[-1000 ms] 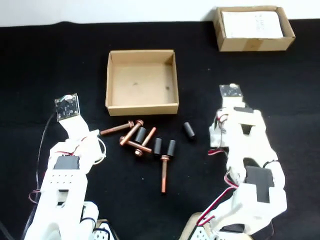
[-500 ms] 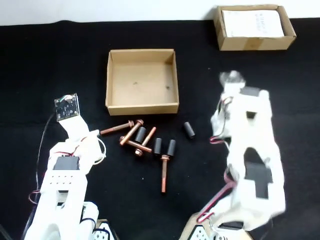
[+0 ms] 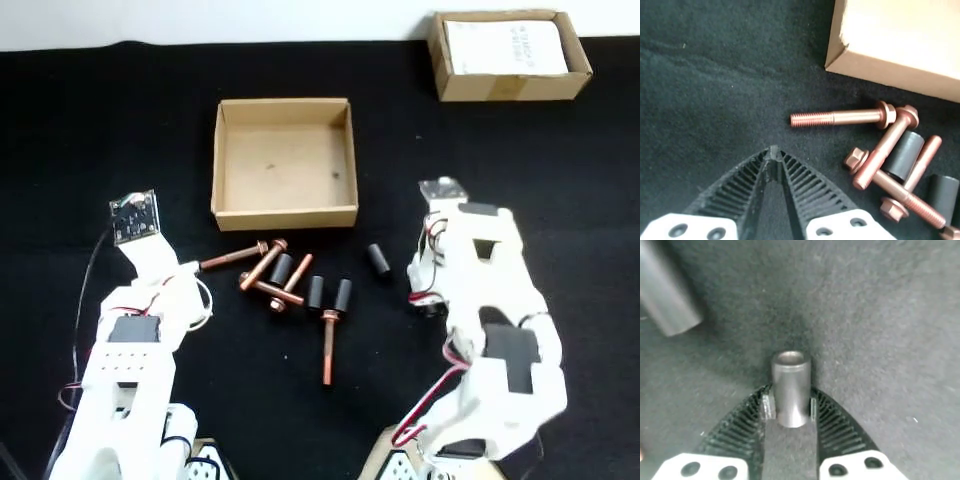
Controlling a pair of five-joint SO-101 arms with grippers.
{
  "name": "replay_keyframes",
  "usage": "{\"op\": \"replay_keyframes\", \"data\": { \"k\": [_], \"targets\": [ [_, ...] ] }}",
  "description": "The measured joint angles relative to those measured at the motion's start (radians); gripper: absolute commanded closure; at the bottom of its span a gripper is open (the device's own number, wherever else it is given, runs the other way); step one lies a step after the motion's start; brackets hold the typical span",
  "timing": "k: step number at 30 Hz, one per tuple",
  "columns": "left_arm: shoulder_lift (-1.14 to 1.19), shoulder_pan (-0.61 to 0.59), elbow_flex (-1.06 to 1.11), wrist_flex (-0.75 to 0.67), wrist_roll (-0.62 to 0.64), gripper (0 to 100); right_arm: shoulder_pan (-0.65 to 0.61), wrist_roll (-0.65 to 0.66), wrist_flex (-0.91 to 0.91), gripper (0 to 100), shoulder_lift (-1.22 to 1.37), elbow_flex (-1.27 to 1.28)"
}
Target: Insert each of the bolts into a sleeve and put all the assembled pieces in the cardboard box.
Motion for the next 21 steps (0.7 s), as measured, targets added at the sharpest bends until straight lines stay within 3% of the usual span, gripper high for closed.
{"op": "replay_keyframes", "data": {
  "k": [4,10,21],
  "targets": [
    [0.000,0.000,0.000,-0.003,0.000,99,0.000,0.000,0.041,87.7,0.129,-0.095],
    [0.000,0.000,0.000,-0.003,0.000,99,-0.012,0.000,0.133,92.7,0.173,-0.201],
    [0.000,0.000,0.000,-0.003,0.000,99,-0.048,0.002,0.180,90.8,0.186,-0.273]
  ]
}}
